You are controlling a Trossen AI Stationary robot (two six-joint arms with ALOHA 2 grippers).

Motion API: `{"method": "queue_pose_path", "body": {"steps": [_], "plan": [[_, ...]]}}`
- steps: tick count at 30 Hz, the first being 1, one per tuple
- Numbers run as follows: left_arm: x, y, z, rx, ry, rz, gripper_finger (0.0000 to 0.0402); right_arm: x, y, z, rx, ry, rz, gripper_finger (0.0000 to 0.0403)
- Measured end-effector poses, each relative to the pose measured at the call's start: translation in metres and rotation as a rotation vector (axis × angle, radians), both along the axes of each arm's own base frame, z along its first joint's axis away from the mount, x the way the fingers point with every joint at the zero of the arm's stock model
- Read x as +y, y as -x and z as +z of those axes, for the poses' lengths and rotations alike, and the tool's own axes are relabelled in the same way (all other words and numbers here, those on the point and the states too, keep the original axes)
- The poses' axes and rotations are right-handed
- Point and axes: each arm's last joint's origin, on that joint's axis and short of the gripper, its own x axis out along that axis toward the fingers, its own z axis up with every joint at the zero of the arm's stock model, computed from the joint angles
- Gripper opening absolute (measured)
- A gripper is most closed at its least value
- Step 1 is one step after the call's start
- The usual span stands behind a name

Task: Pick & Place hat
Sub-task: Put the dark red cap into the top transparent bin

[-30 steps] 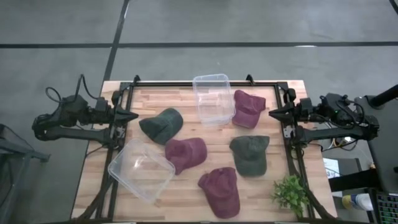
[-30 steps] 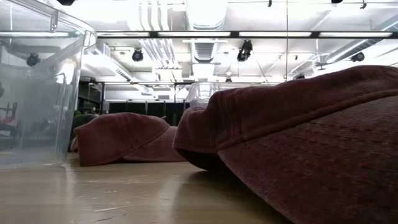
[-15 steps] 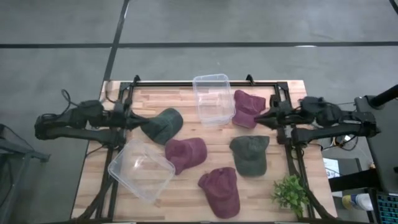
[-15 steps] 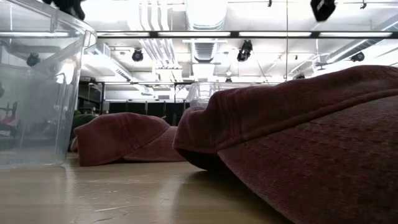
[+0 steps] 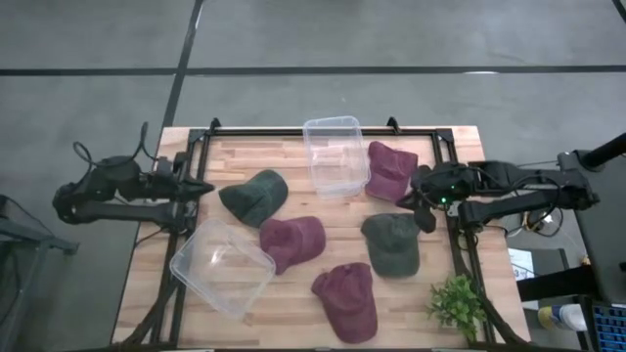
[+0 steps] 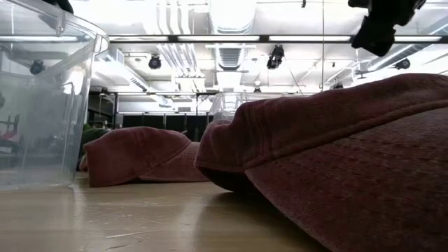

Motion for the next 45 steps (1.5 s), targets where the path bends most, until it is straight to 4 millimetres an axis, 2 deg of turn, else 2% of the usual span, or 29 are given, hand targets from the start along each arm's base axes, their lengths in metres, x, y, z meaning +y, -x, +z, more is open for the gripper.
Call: {"method": "queue_pose_path", "body": {"steps": [6,11,16,23,32,37,45], "plan": [[0.000,0.008,-0.004,0.008,-0.006,-0.002,0.0000,0.000,-0.014,0.018,0.034,-0.057,-0.055,0.0028],[0.000,0.009,-0.004,0.011,-0.007,-0.002,0.0000,0.000,-0.028,0.021,0.244,-0.060,-0.085,0.0036],[0.000,0.009,-0.004,0.011,-0.016,-0.004,0.0000,-0.001,-0.047,0.018,0.430,-0.038,-0.099,0.0064],[0.000,0.009,-0.004,0.009,-0.016,-0.004,0.0000,-0.006,-0.067,-0.003,0.619,0.042,-0.112,0.0129],[0.000,0.009,-0.004,0.009,-0.015,-0.005,0.0000,-0.015,-0.070,-0.047,0.807,0.126,-0.145,0.0211],[0.000,0.009,-0.004,0.009,-0.013,-0.004,0.0000,-0.016,-0.067,-0.064,0.804,0.169,-0.174,0.0221],[0.000,0.009,-0.004,0.010,-0.009,-0.003,0.0000,-0.017,-0.074,-0.086,0.631,0.153,-0.201,0.0219]]}}
